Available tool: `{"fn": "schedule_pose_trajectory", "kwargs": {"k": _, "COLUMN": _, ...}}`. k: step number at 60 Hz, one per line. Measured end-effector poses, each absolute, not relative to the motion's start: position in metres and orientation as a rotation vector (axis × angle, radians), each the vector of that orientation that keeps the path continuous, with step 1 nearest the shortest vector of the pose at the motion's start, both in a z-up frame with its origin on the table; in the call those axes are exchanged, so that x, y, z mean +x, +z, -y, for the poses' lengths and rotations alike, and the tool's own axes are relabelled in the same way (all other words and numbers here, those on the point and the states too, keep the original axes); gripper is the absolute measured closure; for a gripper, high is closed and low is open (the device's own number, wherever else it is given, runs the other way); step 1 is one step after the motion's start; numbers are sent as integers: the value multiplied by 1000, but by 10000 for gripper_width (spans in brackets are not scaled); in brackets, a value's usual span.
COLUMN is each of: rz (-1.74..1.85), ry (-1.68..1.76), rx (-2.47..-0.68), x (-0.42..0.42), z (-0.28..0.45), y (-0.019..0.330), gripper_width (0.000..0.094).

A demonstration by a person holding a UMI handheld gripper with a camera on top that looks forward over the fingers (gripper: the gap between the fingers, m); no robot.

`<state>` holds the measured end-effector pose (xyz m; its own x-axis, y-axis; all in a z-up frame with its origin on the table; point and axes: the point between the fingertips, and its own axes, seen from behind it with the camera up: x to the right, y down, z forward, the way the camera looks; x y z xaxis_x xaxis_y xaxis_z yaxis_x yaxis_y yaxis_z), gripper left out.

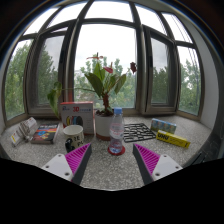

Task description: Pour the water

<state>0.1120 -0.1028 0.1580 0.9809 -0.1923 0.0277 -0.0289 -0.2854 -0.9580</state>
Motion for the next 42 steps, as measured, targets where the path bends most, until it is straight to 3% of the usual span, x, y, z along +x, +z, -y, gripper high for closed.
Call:
{"fn": "schedule_pose_trajectory", "kwargs": {"k": 22, "rz": -194, "ry": -241, "rx": -1861, "x": 35, "z": 299, "y": 177, "gripper_width": 82}}
{"fn": "schedule_pose_trajectory", "kwargs": {"k": 42, "rz": -185, "ry": -255, "rx": -1860, "x": 5, "z": 380, "y": 191, "gripper_width": 79}}
